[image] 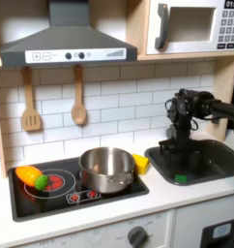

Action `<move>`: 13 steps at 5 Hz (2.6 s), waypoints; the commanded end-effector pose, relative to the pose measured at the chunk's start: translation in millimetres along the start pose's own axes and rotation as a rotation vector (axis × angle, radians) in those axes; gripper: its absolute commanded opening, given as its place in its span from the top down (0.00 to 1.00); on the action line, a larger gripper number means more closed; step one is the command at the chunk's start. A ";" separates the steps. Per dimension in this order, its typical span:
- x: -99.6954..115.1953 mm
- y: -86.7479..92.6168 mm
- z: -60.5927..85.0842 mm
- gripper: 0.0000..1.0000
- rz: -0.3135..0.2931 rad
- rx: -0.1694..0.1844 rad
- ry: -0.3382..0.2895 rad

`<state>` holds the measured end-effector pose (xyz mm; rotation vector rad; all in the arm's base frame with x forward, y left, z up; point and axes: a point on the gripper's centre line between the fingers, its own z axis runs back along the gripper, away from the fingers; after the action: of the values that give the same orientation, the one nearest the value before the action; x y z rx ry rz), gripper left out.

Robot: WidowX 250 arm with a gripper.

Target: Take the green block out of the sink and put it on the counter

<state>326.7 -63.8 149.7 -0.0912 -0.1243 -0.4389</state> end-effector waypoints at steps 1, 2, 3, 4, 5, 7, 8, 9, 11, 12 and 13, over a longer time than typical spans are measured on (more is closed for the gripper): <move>2.4 0.4 -7.0 0.00 0.010 -0.003 0.003; 4.3 2.2 -15.7 0.00 0.027 0.016 0.008; 5.9 3.6 -24.5 0.00 0.060 0.048 0.038; 8.9 -4.2 -39.7 0.00 0.096 0.050 0.065; 11.2 -5.3 -45.5 0.00 0.154 0.062 0.082; 20.4 -15.3 -61.8 0.00 0.307 0.081 0.107; 25.5 -8.7 -67.3 0.00 0.340 0.120 0.117; 24.4 -3.1 -72.6 0.00 0.362 0.127 0.134; 21.1 1.3 -81.1 0.00 0.337 0.130 0.123; 24.6 -2.3 -80.5 0.90 0.309 0.126 0.080; 23.3 -2.8 -80.6 1.00 0.289 0.138 0.065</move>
<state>353.9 -86.3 71.0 0.0341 -0.0680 -0.1424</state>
